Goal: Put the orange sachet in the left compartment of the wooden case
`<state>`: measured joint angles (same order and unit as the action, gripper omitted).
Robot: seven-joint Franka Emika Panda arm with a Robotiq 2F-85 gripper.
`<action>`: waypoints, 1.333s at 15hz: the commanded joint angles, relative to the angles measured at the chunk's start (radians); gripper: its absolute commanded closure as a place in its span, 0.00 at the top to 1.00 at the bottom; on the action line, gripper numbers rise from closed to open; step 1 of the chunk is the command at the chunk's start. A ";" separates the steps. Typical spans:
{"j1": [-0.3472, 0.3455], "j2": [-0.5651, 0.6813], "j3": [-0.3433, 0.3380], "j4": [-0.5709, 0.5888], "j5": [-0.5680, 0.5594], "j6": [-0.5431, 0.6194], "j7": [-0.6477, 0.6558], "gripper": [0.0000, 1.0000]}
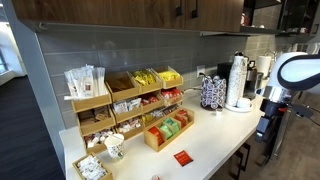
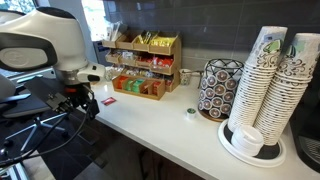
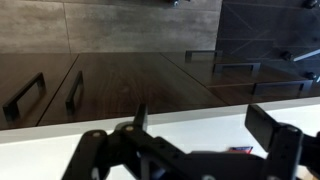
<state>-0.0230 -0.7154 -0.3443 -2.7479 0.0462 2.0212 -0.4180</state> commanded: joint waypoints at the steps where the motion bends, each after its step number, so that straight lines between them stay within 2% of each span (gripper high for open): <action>1: 0.035 0.044 0.063 0.002 0.072 0.075 0.030 1.00; 4: 0.132 0.122 0.170 0.000 0.188 0.225 0.092 1.00; 6: 0.192 0.198 0.249 0.001 0.231 0.369 0.132 1.00; 9: 0.230 0.340 0.352 0.040 0.221 0.542 0.241 1.00; 10: 0.217 0.235 0.315 0.003 0.210 0.473 0.204 1.00; 12: 0.225 0.278 0.336 0.011 0.210 0.499 0.220 1.00; 18: 0.217 0.252 0.320 0.013 0.209 0.493 0.216 1.00; 20: 0.257 0.301 0.318 0.021 0.246 0.551 0.185 1.00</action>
<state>0.1952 -0.4613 -0.0236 -2.7355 0.2567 2.5197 -0.2046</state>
